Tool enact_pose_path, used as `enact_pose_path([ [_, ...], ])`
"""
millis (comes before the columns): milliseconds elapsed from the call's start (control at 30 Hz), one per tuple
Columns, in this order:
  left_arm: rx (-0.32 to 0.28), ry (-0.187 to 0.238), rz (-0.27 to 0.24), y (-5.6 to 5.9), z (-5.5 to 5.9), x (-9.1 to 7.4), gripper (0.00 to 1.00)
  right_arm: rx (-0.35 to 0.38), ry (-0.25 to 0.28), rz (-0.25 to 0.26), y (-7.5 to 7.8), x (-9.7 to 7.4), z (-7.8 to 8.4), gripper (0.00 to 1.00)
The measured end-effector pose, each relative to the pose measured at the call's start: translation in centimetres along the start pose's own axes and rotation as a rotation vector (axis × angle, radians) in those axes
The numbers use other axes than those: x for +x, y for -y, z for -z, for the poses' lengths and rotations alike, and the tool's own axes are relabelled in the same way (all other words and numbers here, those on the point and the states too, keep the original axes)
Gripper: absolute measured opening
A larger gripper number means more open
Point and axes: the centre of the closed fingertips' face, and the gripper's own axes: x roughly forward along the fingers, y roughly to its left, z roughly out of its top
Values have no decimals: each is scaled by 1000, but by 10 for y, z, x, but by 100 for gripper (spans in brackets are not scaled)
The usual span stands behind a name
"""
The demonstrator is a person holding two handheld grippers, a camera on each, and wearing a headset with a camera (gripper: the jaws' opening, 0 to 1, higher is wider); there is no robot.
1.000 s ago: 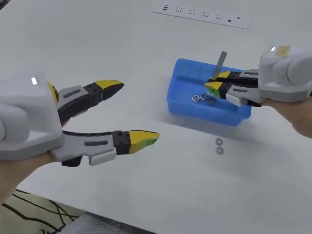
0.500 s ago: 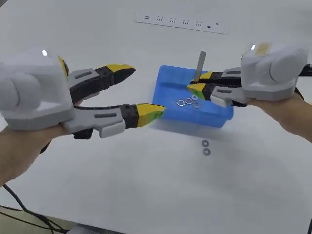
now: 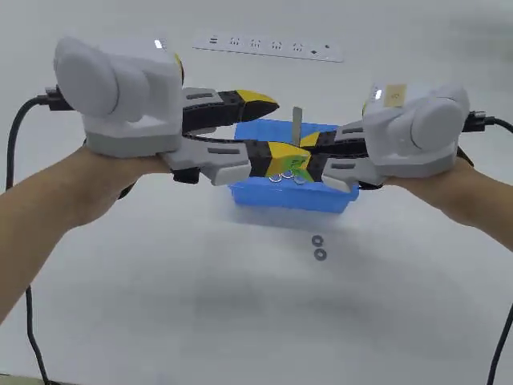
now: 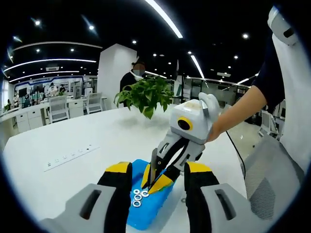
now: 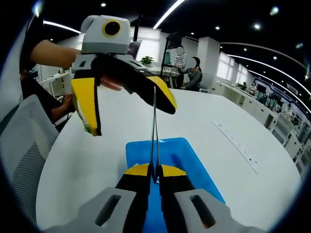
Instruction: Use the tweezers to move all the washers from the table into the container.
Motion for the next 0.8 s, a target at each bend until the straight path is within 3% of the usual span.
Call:
enact_pose_path([
  [300,43,1,58,5,-6,2,24,-40,-6,-43,-11,3,-3,7],
  [467,100,-39,100,15,1,1,16,-52,-3,-59,-16,6,-6,7],
  [567,120,-35,97,16,0,-1,9,-80,-6,-77,-21,7,-6,8],
  [600,147,-34,71,12,-2,-2,8,-87,-5,-82,-23,7,-7,8],
  [667,150,-33,105,19,-2,-4,7,-91,-2,-81,-24,7,-9,8],
  [800,194,-20,100,21,-7,-6,6,-101,7,-78,-23,6,-13,8],
])
